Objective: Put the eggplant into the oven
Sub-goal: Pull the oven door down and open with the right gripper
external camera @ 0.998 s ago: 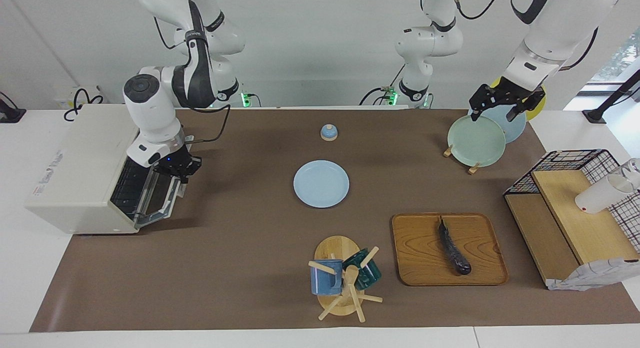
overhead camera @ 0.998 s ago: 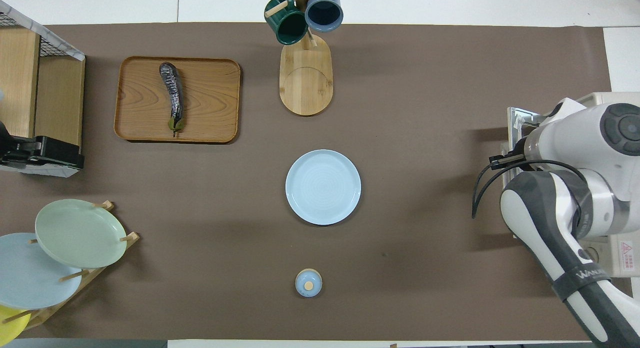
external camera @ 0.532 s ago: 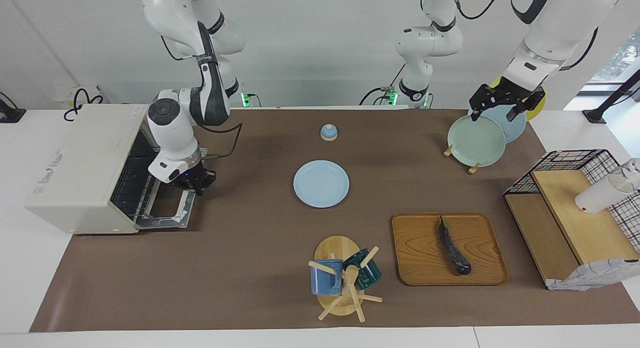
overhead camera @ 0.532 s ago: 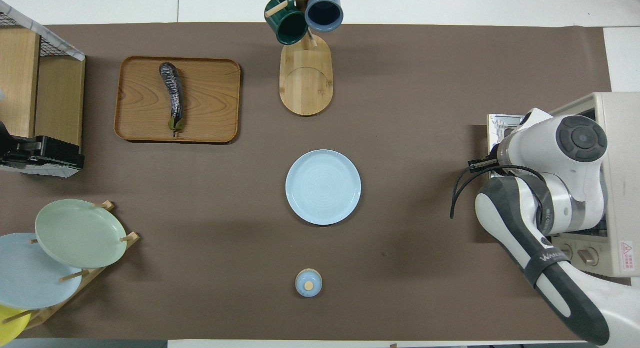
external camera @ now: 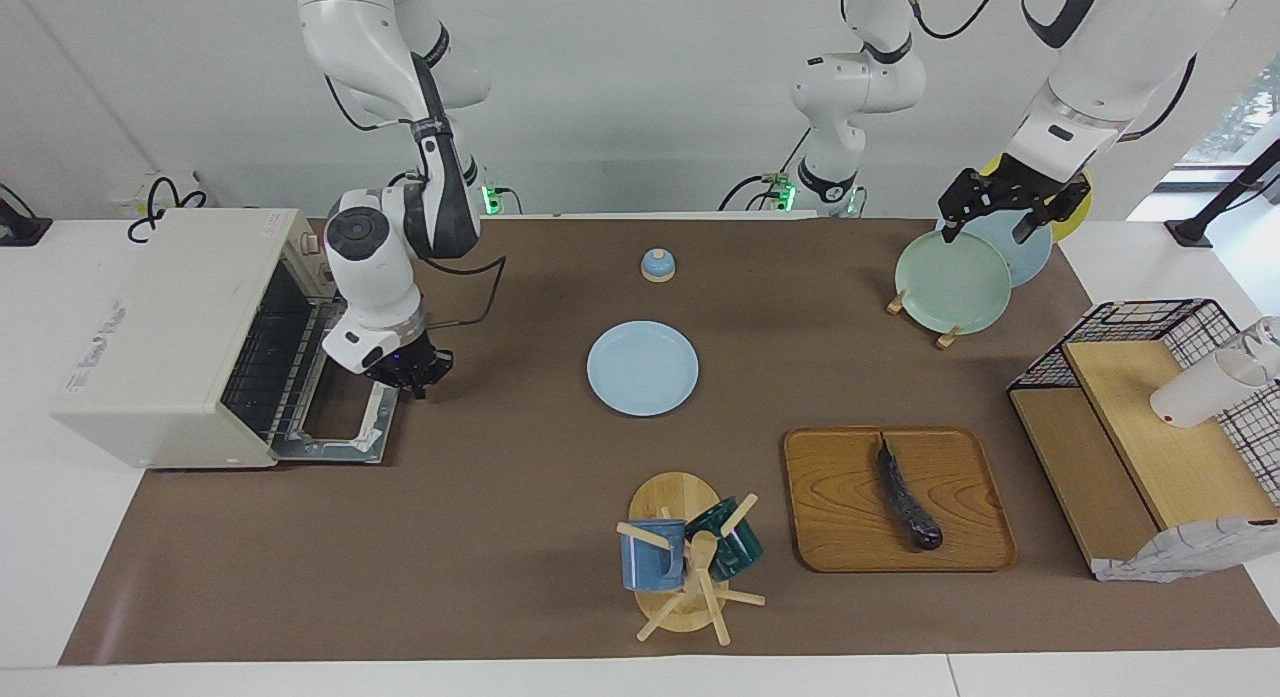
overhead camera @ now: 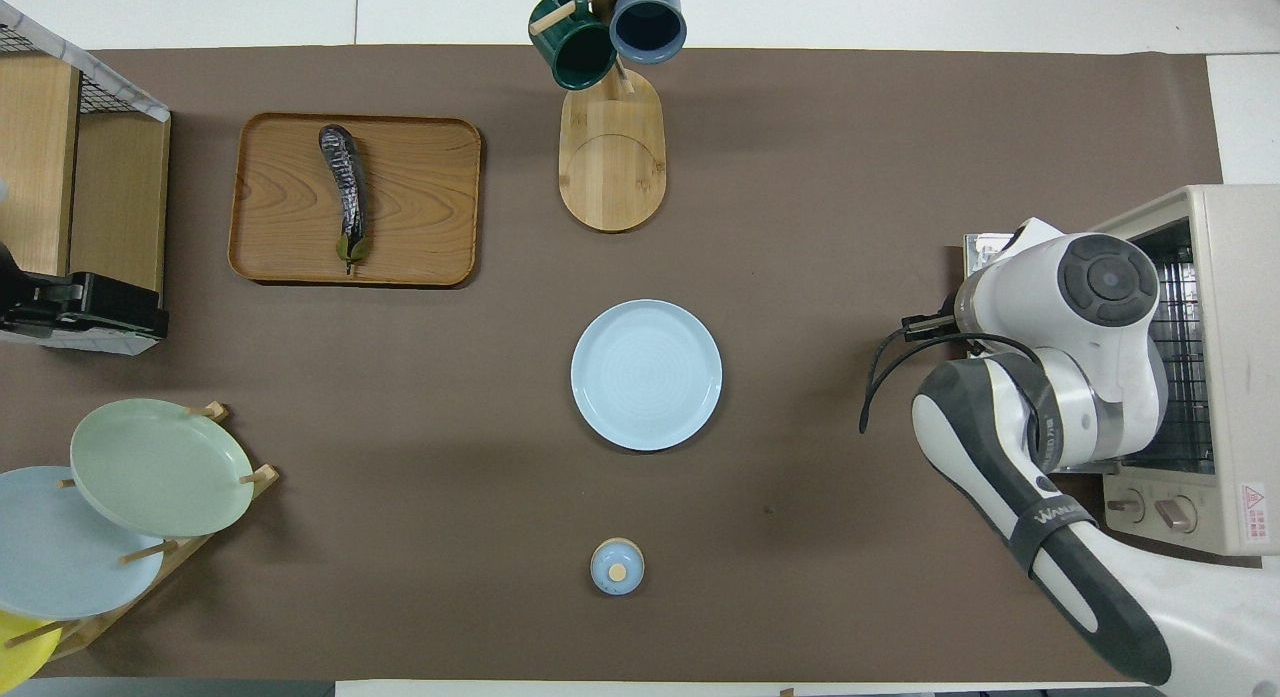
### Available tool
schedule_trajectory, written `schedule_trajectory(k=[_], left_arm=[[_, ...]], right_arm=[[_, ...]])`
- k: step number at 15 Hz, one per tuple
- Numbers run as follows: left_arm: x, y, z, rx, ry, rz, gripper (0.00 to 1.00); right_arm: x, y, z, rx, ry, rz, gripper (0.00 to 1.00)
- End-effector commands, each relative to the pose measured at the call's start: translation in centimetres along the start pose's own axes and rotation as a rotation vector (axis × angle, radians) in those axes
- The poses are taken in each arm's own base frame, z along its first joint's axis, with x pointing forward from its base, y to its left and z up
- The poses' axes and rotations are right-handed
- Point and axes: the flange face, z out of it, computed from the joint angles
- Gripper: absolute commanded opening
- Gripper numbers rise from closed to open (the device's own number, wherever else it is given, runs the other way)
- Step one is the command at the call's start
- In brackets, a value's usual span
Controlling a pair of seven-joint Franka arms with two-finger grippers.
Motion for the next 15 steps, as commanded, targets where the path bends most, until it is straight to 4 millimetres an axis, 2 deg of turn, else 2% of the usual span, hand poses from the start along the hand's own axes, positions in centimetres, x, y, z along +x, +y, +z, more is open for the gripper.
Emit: schedule_trajectory(k=[1,3,7,8,10,11,13,15], left_arm=[[-0.6,-0.3,-0.2,0.021,0.001,0.000,1.00],[-0.6,-0.4,-0.2,0.019,0.000,-0.001,1.00],[-0.6,-0.4,-0.2,0.019,-0.001,-0.009,1.00],[-0.7,-0.4,-0.2,0.019,-0.003,-0.012,1.00],[-0.6,-0.4,-0.1,0.019,-0.003,-0.012,1.00],[-0.6,-0.4,-0.3,0.019,0.002,-0.012,1.00],[-0.6,-0.4,-0.2,0.019,0.002,-0.012,1.00],[-0.5,-0.4,-0.3,0.019,0.009,-0.010,1.00]], right_arm=[[0.4,-0.3,-1.2,-0.001,-0.002,0.017,0.00],[0.6,-0.5,-1.2,-0.001,0.008,0.014,0.00],[2.2,-2.6,-4.1,-0.002,0.024,-0.019,0.08],[2.3,-3.1,-4.4,-0.004,0.011,-0.024,0.13],[2.2,-3.5,-4.5,-0.005,0.003,-0.010,0.30],[2.2,-3.6,-4.5,-0.005,0.001,-0.010,0.33],[2.4,-3.9,-5.1,-0.008,-0.013,-0.013,0.36],[2.4,-3.9,-5.0,-0.008,-0.017,-0.013,0.33]])
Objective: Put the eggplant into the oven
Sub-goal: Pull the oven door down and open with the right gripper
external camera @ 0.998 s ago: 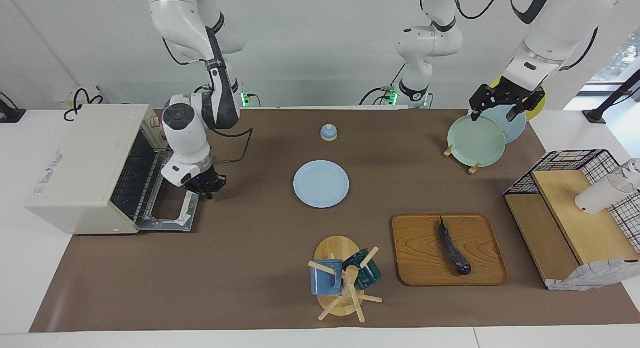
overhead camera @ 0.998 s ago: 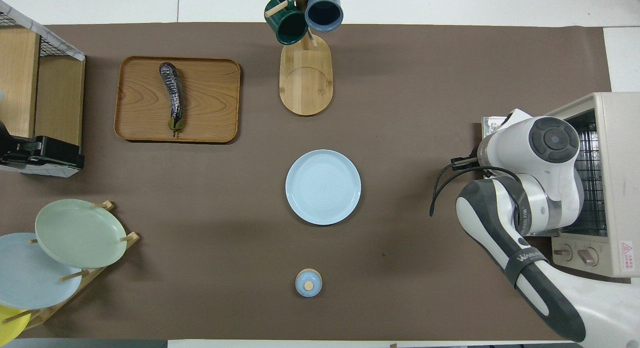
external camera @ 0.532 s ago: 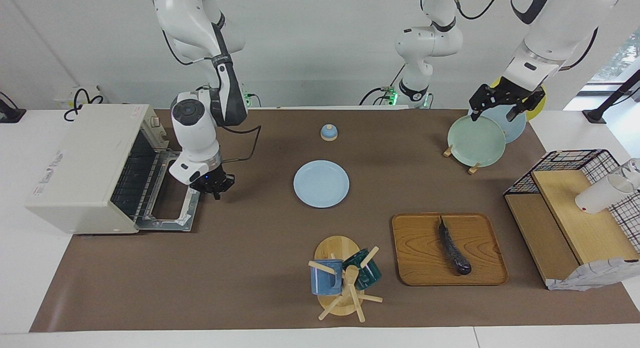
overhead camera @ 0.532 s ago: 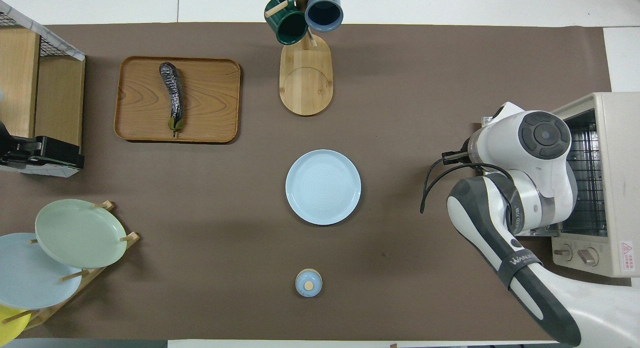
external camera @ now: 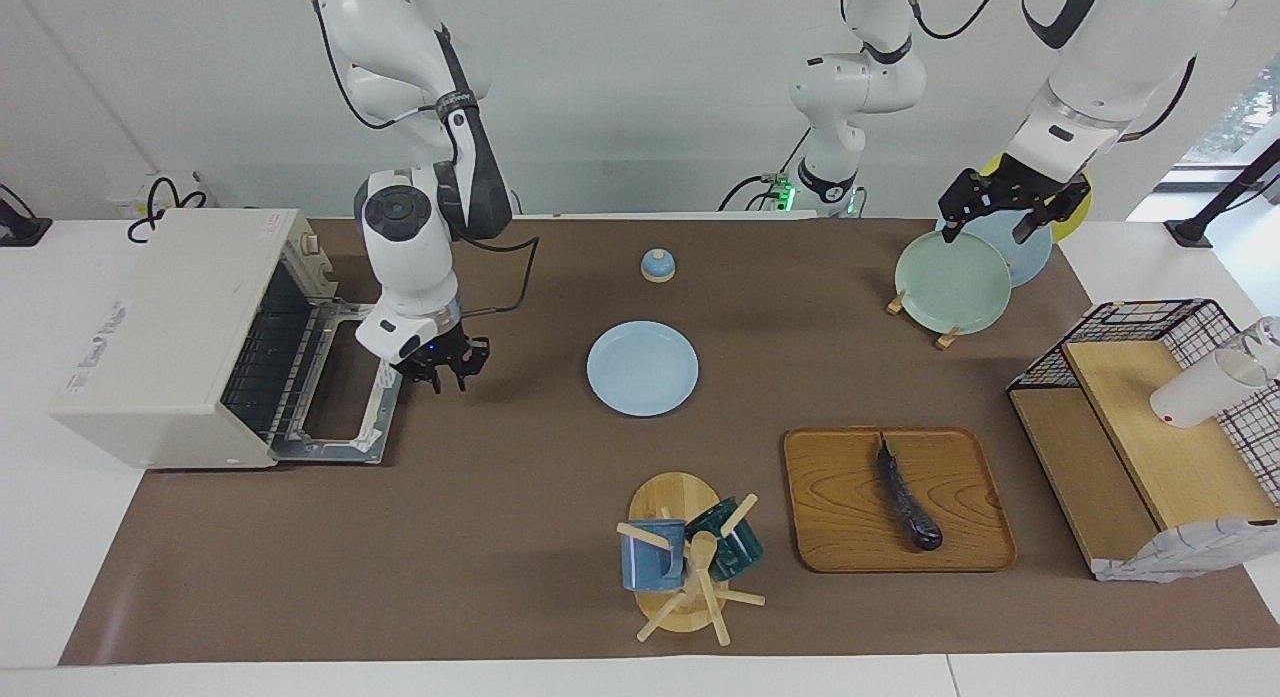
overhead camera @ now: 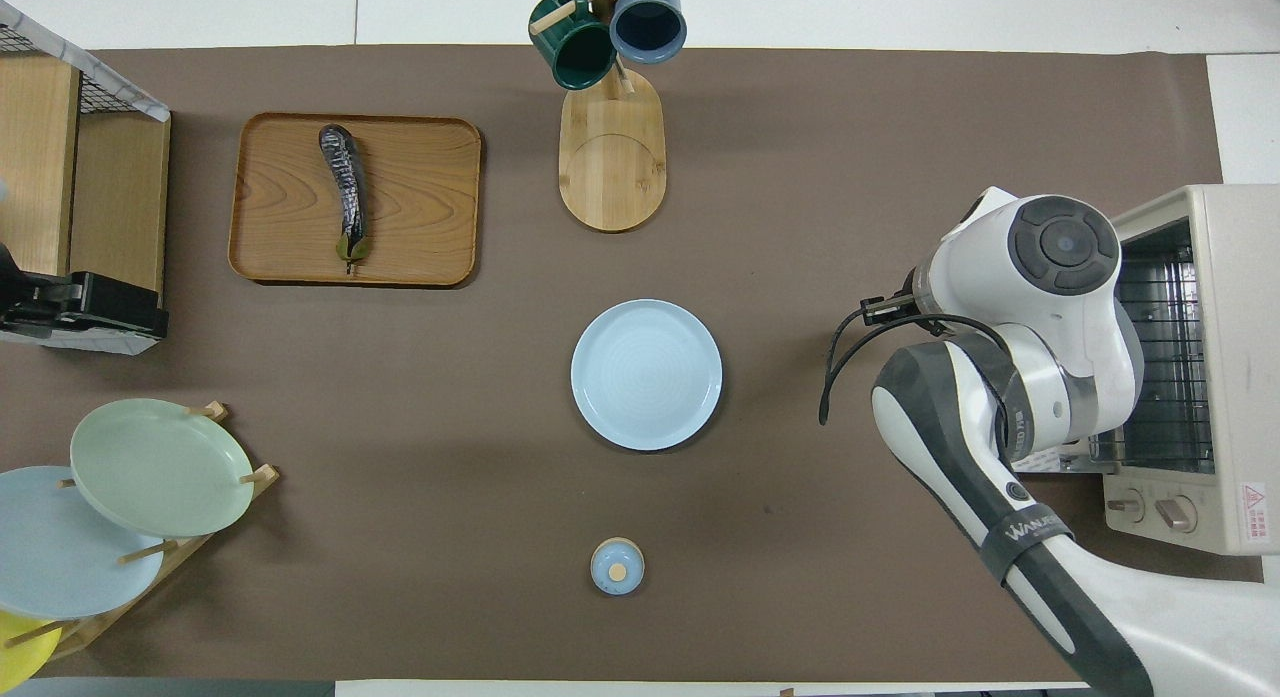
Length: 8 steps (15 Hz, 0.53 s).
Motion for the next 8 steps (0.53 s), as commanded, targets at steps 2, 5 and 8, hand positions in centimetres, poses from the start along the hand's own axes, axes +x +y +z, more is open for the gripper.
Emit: schedule_trajectory(k=[2,5,8], left_arm=[[-0.2,-0.4,-0.1,0.019,0.015,-0.003,1.00],[1.5,-0.4,1.3,0.008,0.024,-0.002,1.00],[5.5,-0.4,5.1,-0.009,0.041,-0.002,1.00]], right_arm=[[0.0,0.0,-0.4,-0.002,-0.027,0.018,0.33],[-0.2,0.4,-1.3,-0.008,-0.081,0.022,0.32],[-0.1,0.2,-2.5,-0.012,-0.102,0.020,0.32]])
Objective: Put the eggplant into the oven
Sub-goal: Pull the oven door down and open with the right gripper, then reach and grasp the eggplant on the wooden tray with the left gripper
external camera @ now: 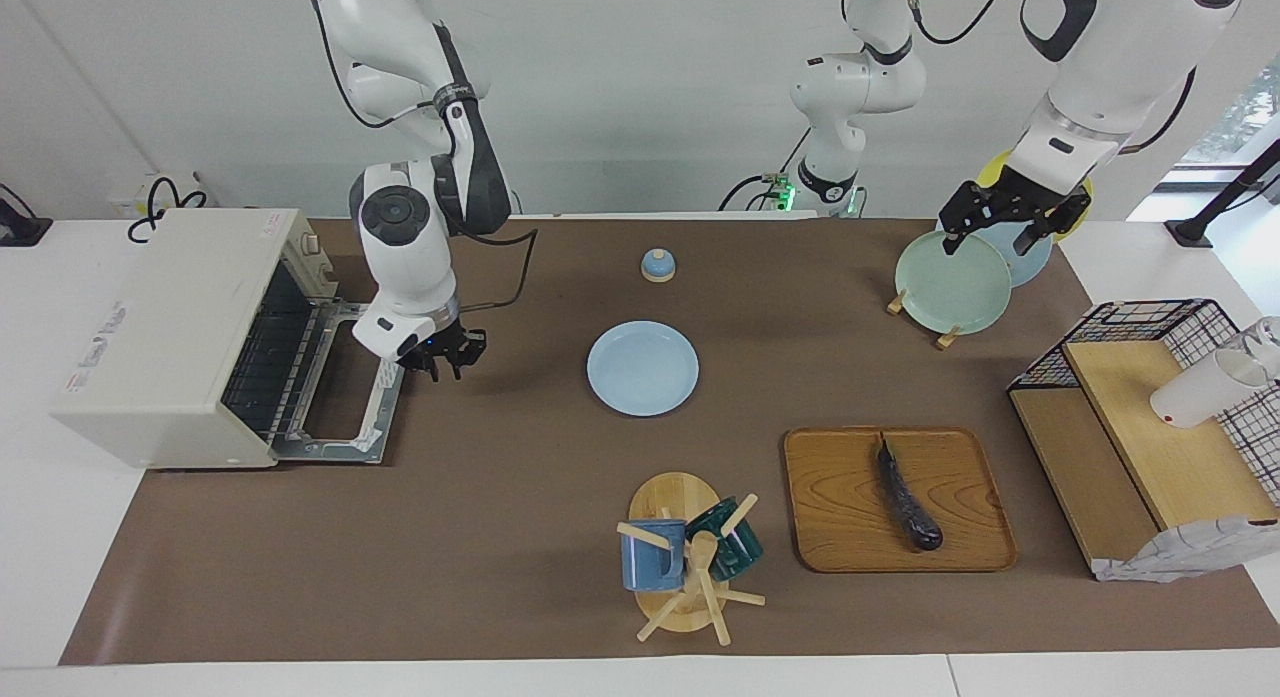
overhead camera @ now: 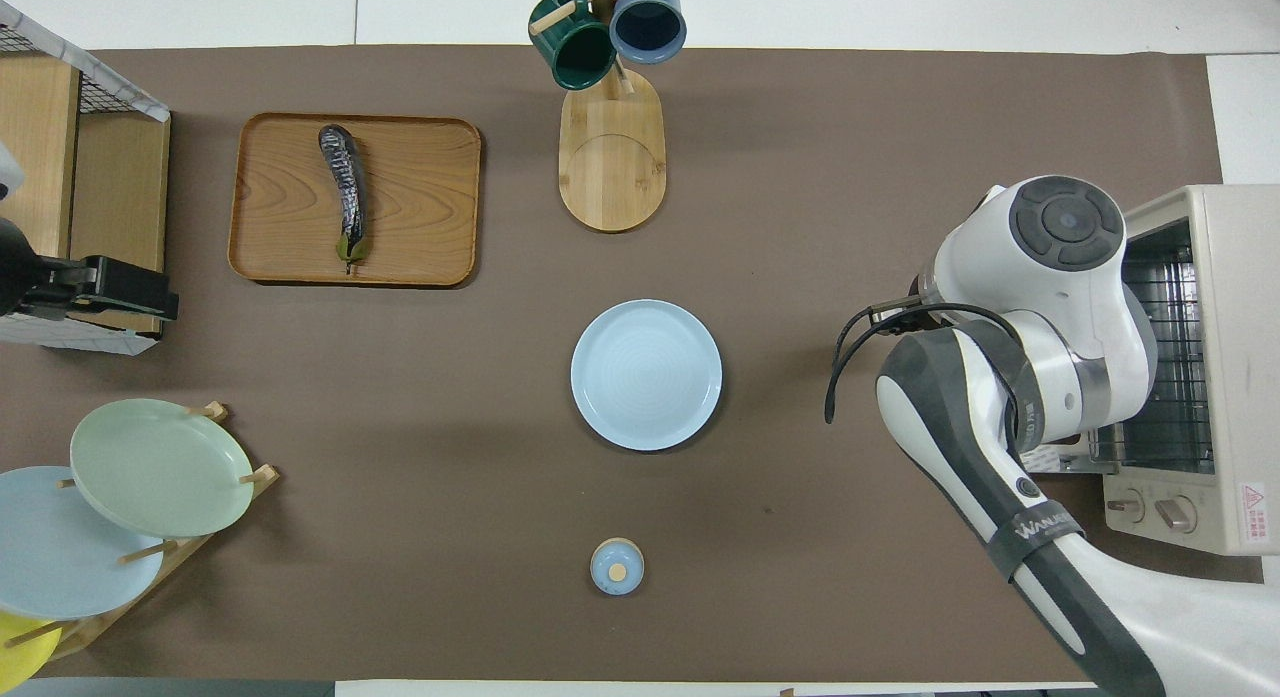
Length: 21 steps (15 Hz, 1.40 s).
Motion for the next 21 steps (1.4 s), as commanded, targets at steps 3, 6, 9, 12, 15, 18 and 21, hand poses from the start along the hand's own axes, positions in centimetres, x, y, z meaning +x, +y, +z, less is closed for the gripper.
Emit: schedule_trajectory(k=[3,6,9,12,15,18,21], left_arm=[[7.4,0.1,10.2,-0.018,-0.007,0.008,1.00],[10.0,1.2,15.4,-0.017,0.004,0.029,1.00],[12.5,2.6,20.9,-0.017,0.030,0.050,1.00],[14.7,3.4,24.1,-0.022,0.057,0.060,1.00],[15.8,4.1,26.4,-0.022,0.136,0.070,1.00],[15.5,4.4,27.4,-0.021,0.145,0.075,1.00],[14.6,5.1,29.1,-0.004,0.147,0.111,1.00]], right_arm=[[-0.1,0.5,-5.3,-0.007,-0.055,0.018,0.33],[-0.1,0.5,-5.5,0.005,-0.053,0.024,0.33],[-0.4,0.6,-7.9,0.057,-0.055,0.045,0.40],[-2.3,2.4,-11.3,0.062,-0.060,0.043,0.41],[-3.9,4.9,-13.6,0.069,-0.057,0.083,0.41],[-4.9,7.3,-14.1,0.076,-0.084,0.126,0.41],[-5.4,9.1,-16.3,0.086,-0.078,0.156,0.43]])
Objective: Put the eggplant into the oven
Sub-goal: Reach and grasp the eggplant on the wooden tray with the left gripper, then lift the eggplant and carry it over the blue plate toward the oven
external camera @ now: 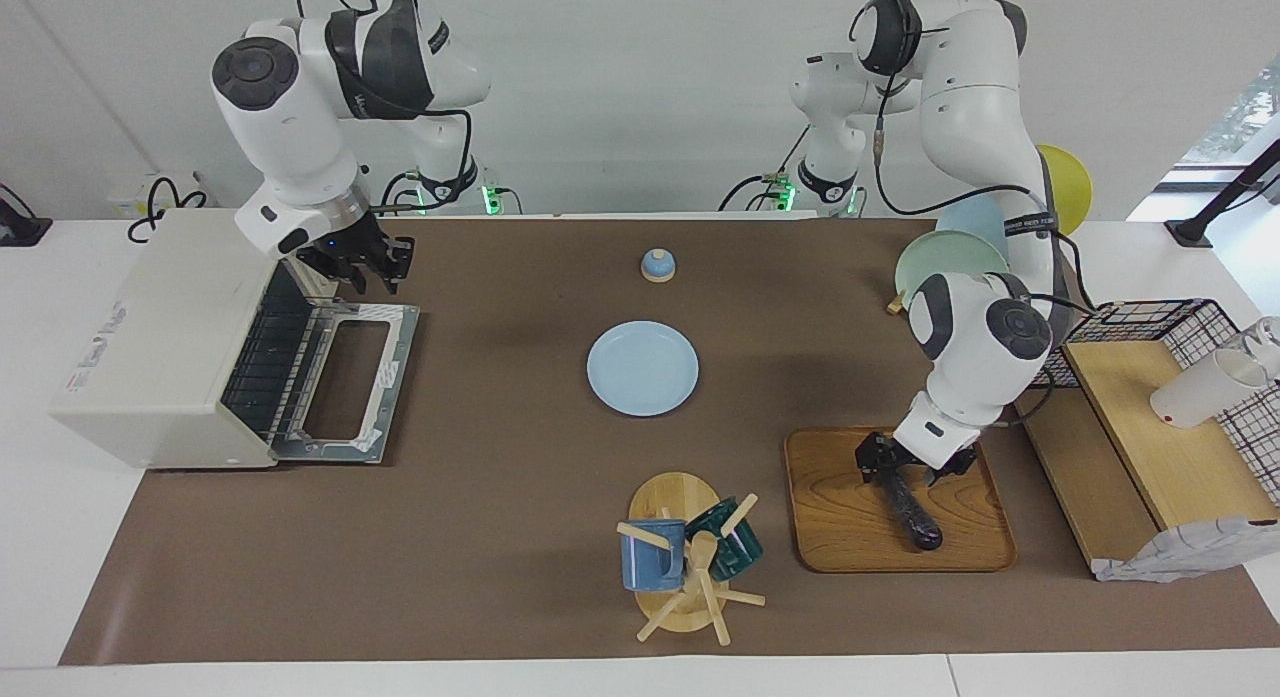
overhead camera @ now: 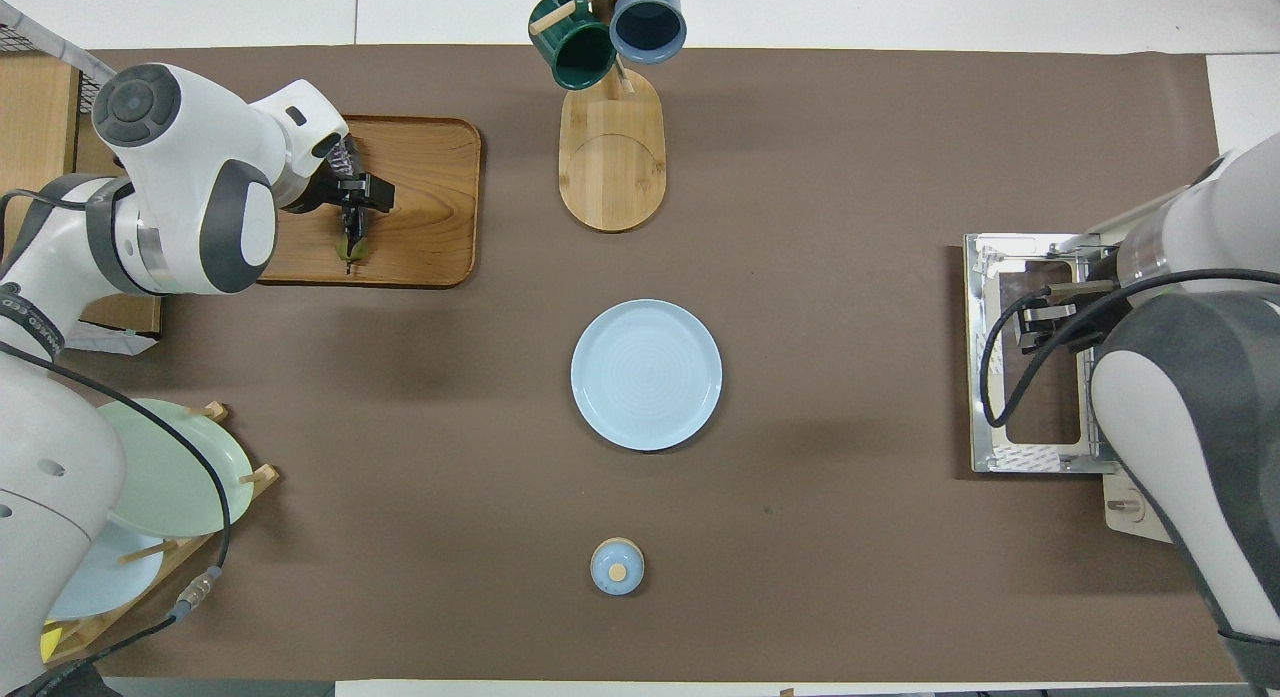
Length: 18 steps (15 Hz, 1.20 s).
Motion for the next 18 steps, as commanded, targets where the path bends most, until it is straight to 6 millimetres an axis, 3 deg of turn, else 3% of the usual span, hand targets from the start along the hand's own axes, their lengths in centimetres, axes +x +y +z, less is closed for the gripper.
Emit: schedule_trajectory(k=[1,4,5,6,7,9,10,14,16,18], left_arm=[[-1.3,0.7,1.4,0.027,0.009,0.046,0.99],[-1.7,0.6,1.7,0.038,0.001,0.070,0.90],[-1.8,0.5,1.7,0.038,-0.004,0.070,0.74],[-1.7,0.4,1.5,0.037,-0.013,0.071,0.44],[-1.4,0.7,1.0,0.037,-0.027,0.072,0.03],[-0.5,0.8,-1.1,0.026,-0.045,0.063,0.00],[-0.6,1.0,-2.2,0.010,-0.051,0.043,0.00],[-2.9,2.4,-10.4,-0.063,-0.094,-0.033,0.00],[-4.5,6.2,-13.3,-0.077,-0.139,-0.046,0.00],[-6.5,10.5,-14.8,-0.085,-0.167,-0.099,0.00]], right_arm=[[-0.5,0.6,-1.9,0.043,-0.002,0.000,0.44],[-0.7,0.7,-1.8,0.045,-0.010,0.001,0.47],[-0.6,0.9,-1.7,0.045,-0.012,0.003,0.49],[-0.7,0.9,-1.7,0.045,-0.010,0.004,0.50],[-0.7,0.8,-1.8,0.043,-0.010,0.003,0.55],[-0.6,0.9,-1.9,0.044,-0.010,0.003,0.73],[-0.6,0.9,-1.9,0.042,-0.010,0.003,0.78],[-0.6,1.1,-2.0,0.043,-0.002,-0.011,0.83],[-0.6,1.1,-2.0,0.043,-0.007,-0.011,0.85],[-0.6,1.2,-2.0,0.043,-0.002,-0.010,0.86]])
